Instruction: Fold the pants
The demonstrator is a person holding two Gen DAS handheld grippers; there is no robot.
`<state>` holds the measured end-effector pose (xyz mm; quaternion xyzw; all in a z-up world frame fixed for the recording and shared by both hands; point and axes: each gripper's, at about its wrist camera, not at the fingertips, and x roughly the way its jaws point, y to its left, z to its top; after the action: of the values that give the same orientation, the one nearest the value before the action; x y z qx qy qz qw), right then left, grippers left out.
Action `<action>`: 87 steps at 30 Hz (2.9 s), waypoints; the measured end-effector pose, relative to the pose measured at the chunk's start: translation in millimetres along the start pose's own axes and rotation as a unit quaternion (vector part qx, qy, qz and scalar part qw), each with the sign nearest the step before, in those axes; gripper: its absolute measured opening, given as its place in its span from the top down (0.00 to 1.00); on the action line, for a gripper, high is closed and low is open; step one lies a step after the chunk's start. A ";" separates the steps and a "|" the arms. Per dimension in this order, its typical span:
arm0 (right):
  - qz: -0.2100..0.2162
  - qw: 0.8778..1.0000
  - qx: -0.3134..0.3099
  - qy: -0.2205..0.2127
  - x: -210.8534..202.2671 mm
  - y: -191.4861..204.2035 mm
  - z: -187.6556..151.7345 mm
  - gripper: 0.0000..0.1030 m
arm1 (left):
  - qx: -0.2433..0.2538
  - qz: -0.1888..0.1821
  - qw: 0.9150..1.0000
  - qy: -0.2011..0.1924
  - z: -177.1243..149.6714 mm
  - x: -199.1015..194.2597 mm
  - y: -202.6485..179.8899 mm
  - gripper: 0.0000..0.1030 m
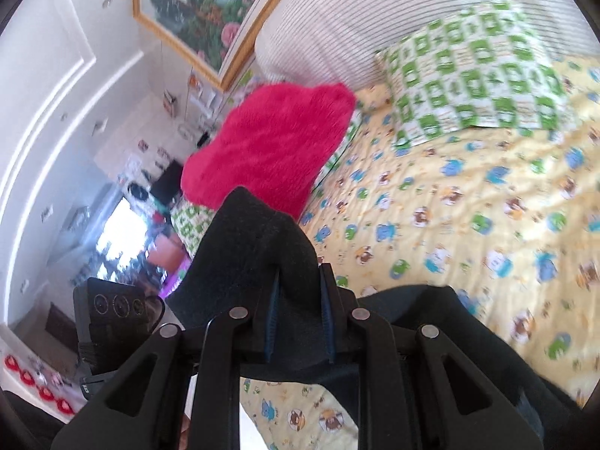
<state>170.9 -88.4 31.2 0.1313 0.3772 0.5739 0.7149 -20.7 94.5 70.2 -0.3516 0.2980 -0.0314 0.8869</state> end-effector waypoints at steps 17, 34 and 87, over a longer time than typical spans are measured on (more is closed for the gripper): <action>-0.009 0.995 0.062 -0.079 -79.6 -49.1 -36.2 0.79 | 0.054 -0.013 0.997 0.055 -34.6 41.5 -66.2 0.82; -0.012 0.984 0.121 -0.131 -134.1 -103.9 -72.1 0.79 | 0.099 -0.017 0.988 0.115 -76.3 94.7 -111.4 0.82; -0.263 0.950 0.055 -0.159 -191.1 -43.2 -117.5 0.21 | 0.092 -0.005 0.990 0.105 -63.0 43.5 -58.6 0.41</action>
<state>110.1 -306.2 -1.3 0.1561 0.3112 0.3159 0.8826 -10.6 0.8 49.6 -0.2644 0.3834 -0.0997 0.8793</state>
